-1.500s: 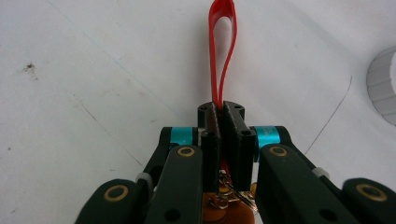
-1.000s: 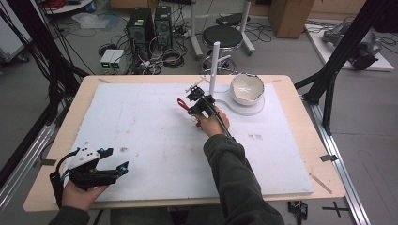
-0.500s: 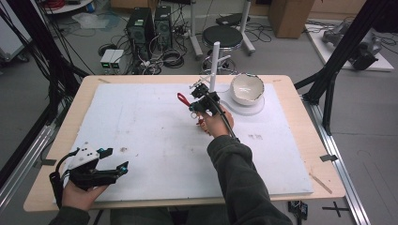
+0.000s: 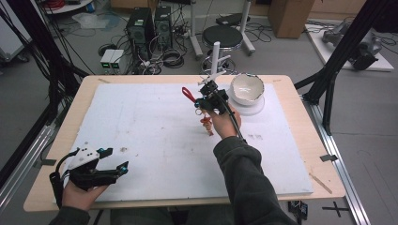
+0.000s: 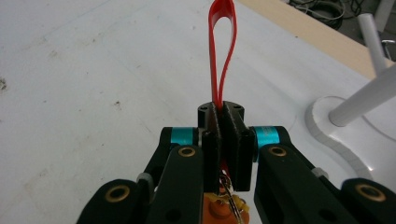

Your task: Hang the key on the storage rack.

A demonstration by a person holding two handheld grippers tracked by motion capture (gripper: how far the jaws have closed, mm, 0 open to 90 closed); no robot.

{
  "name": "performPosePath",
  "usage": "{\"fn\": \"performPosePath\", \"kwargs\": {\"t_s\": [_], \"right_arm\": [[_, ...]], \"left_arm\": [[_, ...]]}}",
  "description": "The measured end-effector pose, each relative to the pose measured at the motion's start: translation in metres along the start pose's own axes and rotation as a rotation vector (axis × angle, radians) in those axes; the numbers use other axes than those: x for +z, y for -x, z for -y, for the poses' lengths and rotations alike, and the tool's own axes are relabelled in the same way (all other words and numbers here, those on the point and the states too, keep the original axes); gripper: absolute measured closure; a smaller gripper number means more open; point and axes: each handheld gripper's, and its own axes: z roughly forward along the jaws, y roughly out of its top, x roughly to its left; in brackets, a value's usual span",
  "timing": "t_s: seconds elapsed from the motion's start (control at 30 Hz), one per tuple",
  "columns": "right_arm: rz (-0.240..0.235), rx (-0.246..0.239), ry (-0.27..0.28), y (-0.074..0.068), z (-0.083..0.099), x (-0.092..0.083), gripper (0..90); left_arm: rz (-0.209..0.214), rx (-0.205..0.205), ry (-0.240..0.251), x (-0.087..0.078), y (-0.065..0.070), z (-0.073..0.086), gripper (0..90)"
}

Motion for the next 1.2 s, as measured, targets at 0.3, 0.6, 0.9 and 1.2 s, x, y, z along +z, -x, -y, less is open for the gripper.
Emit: {"fn": "performPosePath", "kwargs": {"t_s": [0.3,0.6,0.9,1.2], "right_arm": [[0.03,0.019,0.053,0.009,0.007,-0.025,86.0],[0.063,0.055,0.089,0.021,0.012,-0.043,86.0],[0.11,0.068,0.113,0.031,0.013,-0.056,86.0],[0.148,0.098,0.119,0.041,0.015,-0.061,86.0]], "left_arm": [[0.002,0.006,0.0,0.001,0.0,0.0,23.2],[-0.002,0.008,-0.001,0.001,0.0,0.0,23.1],[-0.002,0.007,-0.001,0.001,0.0,0.0,23.1],[-0.002,0.008,-0.004,0.001,0.0,0.0,23.1]]}}
